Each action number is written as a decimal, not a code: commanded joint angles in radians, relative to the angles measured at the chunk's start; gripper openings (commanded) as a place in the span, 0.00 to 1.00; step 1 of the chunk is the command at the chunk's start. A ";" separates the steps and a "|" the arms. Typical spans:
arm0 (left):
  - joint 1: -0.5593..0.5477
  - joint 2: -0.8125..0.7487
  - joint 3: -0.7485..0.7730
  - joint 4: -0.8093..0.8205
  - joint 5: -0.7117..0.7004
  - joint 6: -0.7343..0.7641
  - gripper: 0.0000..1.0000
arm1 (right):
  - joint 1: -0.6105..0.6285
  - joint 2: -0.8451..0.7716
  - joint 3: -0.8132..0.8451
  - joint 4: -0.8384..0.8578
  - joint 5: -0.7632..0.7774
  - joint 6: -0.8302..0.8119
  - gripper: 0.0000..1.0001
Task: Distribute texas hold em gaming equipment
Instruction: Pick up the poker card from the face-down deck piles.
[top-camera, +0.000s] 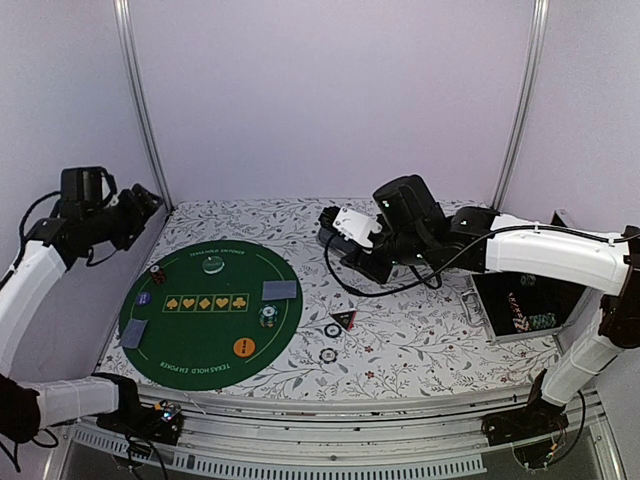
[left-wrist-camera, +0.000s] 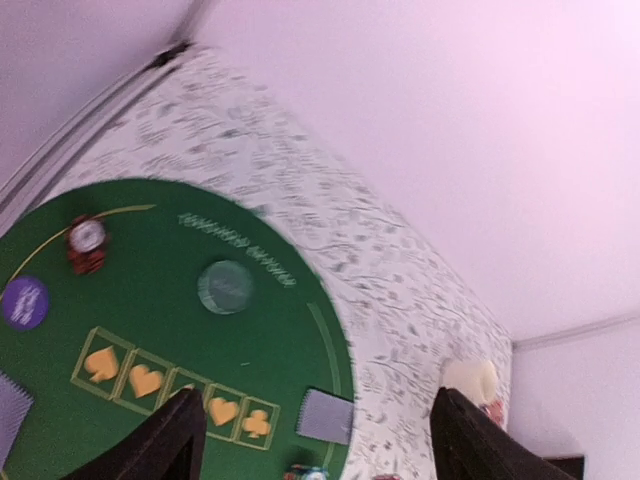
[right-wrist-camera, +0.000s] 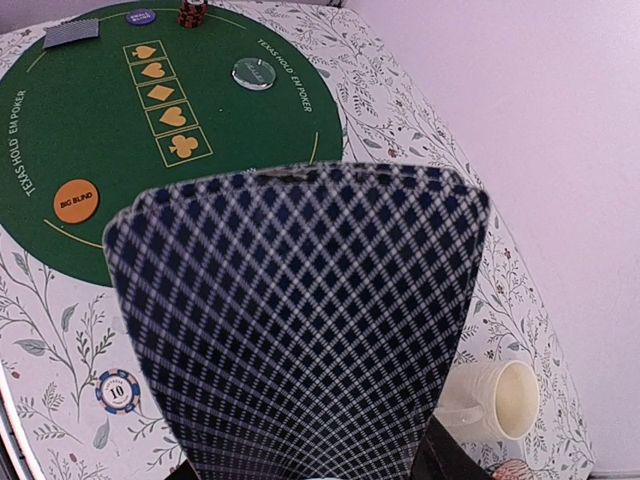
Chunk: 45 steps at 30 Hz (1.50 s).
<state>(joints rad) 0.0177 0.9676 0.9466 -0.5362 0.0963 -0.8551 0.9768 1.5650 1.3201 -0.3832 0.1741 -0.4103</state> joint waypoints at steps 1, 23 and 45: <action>-0.222 0.154 0.232 0.042 0.099 0.227 0.80 | 0.026 0.040 0.067 -0.005 0.040 -0.029 0.45; -0.579 0.535 0.416 0.119 0.706 0.488 0.87 | 0.094 0.180 0.259 -0.107 0.094 -0.015 0.45; -0.595 0.649 0.535 -0.105 0.520 0.624 0.54 | 0.100 0.171 0.241 -0.097 0.095 -0.017 0.45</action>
<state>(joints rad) -0.5724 1.6226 1.4605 -0.5594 0.6895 -0.2863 1.0679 1.7432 1.5524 -0.5011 0.2611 -0.4343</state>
